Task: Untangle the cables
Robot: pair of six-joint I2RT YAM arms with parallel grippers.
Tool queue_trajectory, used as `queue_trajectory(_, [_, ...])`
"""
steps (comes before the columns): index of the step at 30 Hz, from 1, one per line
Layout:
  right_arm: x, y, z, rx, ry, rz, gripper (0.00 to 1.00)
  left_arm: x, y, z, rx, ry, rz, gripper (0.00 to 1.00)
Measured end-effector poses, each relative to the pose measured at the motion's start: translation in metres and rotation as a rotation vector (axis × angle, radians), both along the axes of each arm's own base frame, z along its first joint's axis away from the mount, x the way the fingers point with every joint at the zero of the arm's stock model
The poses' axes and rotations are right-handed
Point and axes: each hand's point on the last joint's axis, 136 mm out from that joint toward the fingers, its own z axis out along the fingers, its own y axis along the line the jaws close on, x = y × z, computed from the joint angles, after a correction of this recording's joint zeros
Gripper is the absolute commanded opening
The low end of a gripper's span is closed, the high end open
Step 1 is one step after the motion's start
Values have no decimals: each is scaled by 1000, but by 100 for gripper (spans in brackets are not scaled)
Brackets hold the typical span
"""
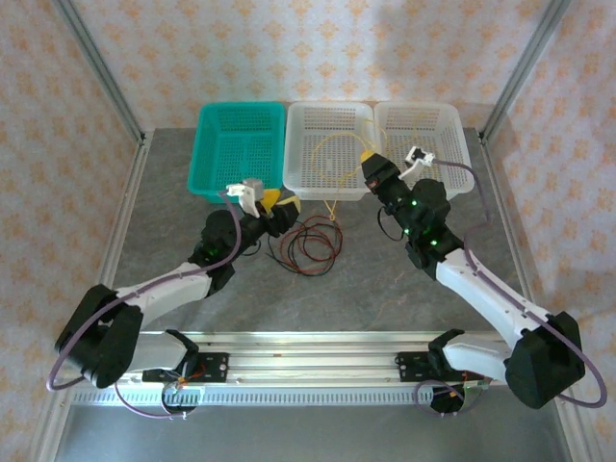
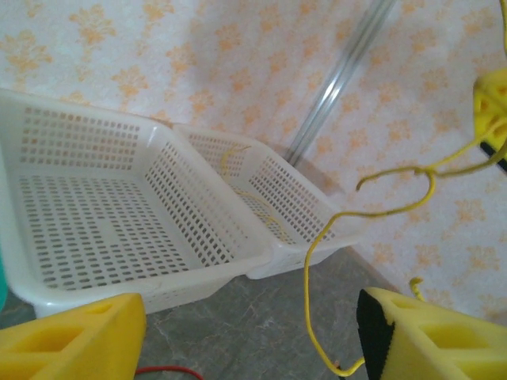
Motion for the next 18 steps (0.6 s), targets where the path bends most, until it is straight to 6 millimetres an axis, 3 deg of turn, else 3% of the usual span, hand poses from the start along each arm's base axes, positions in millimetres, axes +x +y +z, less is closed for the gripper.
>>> queue_trajectory(9, [-10, 9, 27, 22, -43, 75, 0, 16, -32, -17, 44, -83, -70, 73])
queue_trajectory(18, [-21, 20, 35, 14, -65, 162, 0, 33, -66, -3, 39, -149, -196, 72])
